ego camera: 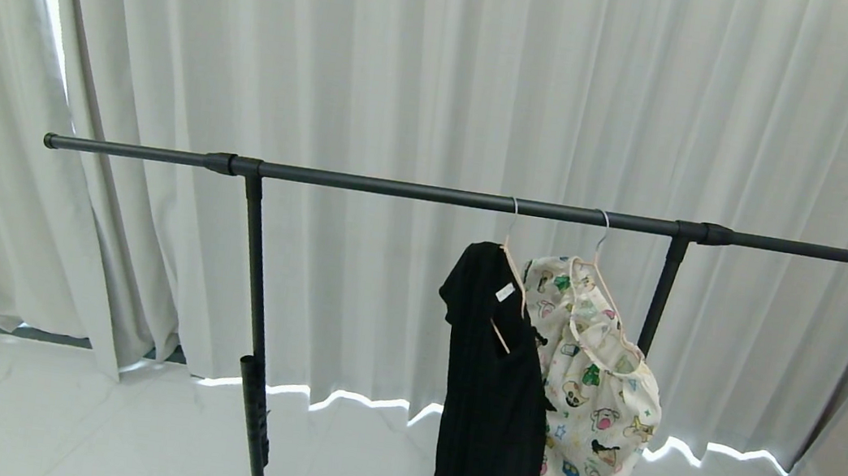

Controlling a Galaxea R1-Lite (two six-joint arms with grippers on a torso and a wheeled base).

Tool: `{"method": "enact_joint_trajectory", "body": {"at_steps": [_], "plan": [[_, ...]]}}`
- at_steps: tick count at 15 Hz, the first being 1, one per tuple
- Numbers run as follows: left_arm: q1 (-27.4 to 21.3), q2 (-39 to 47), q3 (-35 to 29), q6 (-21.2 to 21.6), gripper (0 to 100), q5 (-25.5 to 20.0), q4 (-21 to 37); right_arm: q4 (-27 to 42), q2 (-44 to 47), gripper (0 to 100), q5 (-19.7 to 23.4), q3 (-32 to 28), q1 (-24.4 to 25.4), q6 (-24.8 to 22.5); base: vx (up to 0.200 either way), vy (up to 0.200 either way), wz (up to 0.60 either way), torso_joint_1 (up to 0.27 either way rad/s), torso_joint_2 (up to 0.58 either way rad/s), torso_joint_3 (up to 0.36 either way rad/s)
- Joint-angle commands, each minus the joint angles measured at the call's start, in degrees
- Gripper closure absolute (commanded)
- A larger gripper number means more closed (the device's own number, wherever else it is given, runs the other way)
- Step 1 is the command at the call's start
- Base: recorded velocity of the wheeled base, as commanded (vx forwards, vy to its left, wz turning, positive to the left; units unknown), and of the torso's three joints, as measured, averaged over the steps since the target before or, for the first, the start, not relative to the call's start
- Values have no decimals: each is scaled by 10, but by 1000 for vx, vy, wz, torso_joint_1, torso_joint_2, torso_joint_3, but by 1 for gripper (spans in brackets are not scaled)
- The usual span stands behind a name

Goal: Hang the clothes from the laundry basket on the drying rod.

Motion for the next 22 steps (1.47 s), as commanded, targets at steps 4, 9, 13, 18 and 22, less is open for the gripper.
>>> {"method": "enact_joint_trajectory", "body": {"at_steps": [4, 9, 13, 18, 22], "plan": [[0, 0, 0, 0, 0, 0, 0, 19, 2, 0, 50, 0, 1, -21, 0, 0, 0, 0, 0, 0], [0, 0, 0, -1, 0, 0, 0, 22, 0, 0, 28, 0, 2, -11, 0, 0, 0, 0, 0, 0], [0, 0, 0, -1, 0, 0, 0, 22, 0, 0, 28, 0, 2, -11, 0, 0, 0, 0, 0, 0], [0, 0, 0, -1, 0, 0, 0, 22, 0, 0, 27, 0, 2, -11, 0, 0, 0, 0, 0, 0], [0, 0, 0, -1, 0, 0, -1, 22, 0, 0, 28, 0, 2, -11, 0, 0, 0, 0, 0, 0]]}}
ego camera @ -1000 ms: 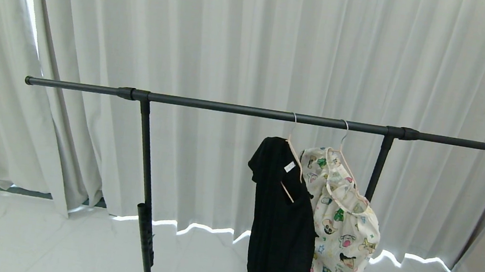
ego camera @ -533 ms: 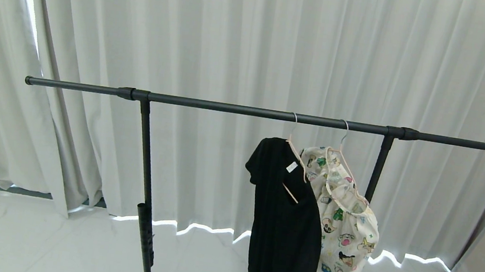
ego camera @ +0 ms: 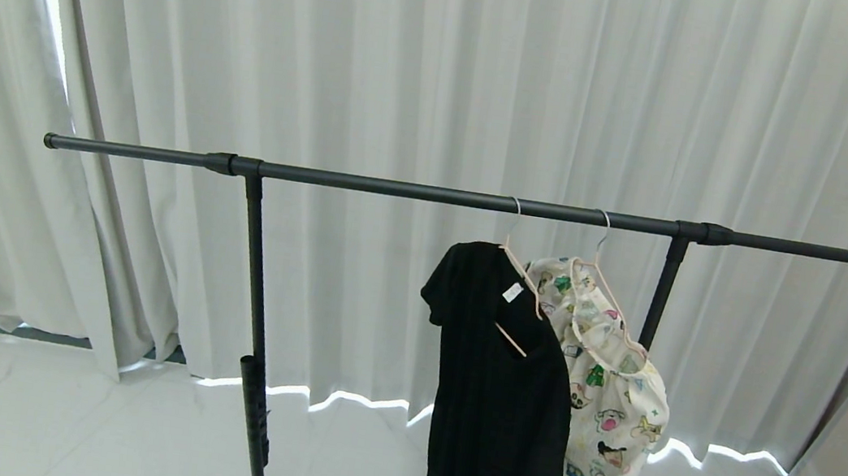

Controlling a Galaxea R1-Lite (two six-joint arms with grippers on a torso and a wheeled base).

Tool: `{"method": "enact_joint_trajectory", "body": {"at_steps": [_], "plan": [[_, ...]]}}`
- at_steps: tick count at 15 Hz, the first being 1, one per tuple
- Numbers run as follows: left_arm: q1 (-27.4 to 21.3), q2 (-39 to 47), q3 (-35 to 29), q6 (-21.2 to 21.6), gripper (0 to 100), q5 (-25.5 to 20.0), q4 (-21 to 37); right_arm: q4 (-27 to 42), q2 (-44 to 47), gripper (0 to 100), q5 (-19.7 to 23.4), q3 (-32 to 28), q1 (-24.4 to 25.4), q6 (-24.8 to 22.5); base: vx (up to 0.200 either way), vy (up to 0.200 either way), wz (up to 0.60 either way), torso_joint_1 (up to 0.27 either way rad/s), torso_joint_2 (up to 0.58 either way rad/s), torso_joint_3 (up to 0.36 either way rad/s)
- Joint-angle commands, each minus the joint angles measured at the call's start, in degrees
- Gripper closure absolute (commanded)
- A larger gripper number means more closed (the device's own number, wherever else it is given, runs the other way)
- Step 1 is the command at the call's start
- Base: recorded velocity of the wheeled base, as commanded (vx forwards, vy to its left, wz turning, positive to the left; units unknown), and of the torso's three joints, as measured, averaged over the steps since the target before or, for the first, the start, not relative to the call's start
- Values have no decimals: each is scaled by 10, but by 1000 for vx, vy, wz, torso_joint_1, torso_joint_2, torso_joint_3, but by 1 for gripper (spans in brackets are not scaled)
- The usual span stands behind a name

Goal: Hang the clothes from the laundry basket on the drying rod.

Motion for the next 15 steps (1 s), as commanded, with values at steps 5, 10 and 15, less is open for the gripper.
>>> {"method": "enact_joint_trajectory", "body": {"at_steps": [5, 10, 15], "plan": [[0, 0, 0, 0, 0, 0, -1, 0, 0, 0, 0, 0, 0, 0, 0, 0, 0, 0, 0, 0], [0, 0, 0, 0, 0, 0, -1, 0, 0, 0, 0, 0, 0, 0, 0, 0, 0, 0, 0, 0], [0, 0, 0, 0, 0, 0, -3, 0, 0, 0, 0, 0, 0, 0, 0, 0, 0, 0, 0, 0]]}}
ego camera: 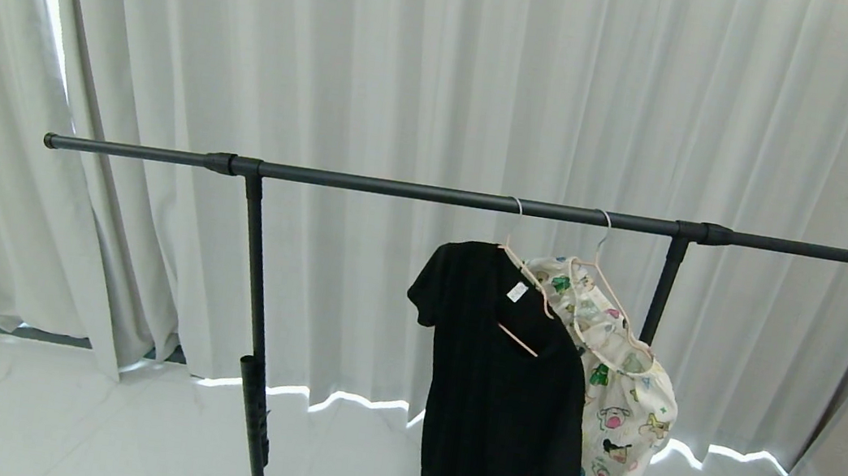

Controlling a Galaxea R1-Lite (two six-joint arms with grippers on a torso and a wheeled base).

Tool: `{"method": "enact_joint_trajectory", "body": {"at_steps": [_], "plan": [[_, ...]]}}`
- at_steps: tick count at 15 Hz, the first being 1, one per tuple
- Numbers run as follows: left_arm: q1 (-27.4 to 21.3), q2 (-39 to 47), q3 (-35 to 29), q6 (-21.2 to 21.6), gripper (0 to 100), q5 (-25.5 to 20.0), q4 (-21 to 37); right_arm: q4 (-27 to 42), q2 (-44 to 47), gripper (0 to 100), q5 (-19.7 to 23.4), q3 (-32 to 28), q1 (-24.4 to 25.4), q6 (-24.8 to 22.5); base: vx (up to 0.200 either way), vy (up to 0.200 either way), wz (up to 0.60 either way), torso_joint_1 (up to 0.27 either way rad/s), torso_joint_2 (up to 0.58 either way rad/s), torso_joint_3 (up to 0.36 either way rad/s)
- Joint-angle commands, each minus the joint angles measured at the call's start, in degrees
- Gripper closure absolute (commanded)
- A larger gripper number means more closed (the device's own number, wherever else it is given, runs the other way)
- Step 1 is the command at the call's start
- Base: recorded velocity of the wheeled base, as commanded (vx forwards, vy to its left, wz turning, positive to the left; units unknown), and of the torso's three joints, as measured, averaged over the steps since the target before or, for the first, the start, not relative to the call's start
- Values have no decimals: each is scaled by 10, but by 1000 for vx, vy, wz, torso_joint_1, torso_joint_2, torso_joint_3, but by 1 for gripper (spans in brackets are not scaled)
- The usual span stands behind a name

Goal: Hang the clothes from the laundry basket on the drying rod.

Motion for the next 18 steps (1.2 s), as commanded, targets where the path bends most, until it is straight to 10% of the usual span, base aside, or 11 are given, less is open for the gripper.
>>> {"method": "enact_joint_trajectory", "body": {"at_steps": [1, 18], "plan": [[0, 0, 0, 0, 0, 0, 0, 0, 0, 0, 0, 0, 0, 0, 0, 0, 0, 0, 0, 0], [1, 0, 0, 0, 0, 0, 0, 0, 0, 0, 0, 0, 0, 0, 0, 0, 0, 0, 0, 0]]}}
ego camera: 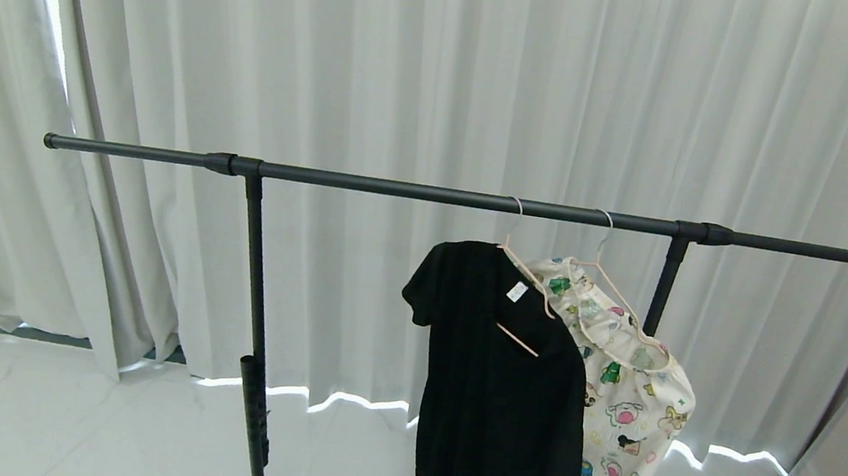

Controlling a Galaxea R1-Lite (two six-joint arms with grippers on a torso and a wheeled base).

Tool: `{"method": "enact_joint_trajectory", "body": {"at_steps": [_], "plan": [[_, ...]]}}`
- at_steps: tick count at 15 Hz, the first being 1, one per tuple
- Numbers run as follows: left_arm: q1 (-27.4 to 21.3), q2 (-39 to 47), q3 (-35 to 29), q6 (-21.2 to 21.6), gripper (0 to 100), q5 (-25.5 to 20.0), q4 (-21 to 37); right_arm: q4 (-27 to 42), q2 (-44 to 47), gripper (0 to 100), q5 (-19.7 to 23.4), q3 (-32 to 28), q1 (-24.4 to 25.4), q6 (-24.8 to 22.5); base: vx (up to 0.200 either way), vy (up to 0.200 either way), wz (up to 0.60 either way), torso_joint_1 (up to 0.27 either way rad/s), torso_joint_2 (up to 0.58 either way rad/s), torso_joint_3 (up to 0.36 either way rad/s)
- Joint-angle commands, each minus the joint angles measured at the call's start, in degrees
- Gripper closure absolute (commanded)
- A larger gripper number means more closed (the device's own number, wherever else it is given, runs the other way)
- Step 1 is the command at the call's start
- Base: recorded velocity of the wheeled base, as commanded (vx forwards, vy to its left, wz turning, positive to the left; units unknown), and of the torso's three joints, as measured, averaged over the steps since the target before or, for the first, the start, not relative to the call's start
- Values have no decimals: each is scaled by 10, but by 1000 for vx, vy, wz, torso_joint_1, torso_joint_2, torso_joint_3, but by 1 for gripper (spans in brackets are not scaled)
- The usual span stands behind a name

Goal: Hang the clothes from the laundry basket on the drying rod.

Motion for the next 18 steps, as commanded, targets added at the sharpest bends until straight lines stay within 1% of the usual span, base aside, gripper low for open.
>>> {"method": "enact_joint_trajectory", "body": {"at_steps": [1, 18], "plan": [[1, 0, 0, 0, 0, 0, 0, 0, 0, 0, 0, 0, 0, 0, 0, 0, 0, 0, 0, 0], [0, 0, 0, 0, 0, 0, 0, 0, 0, 0, 0, 0, 0, 0, 0, 0, 0, 0, 0, 0]]}}
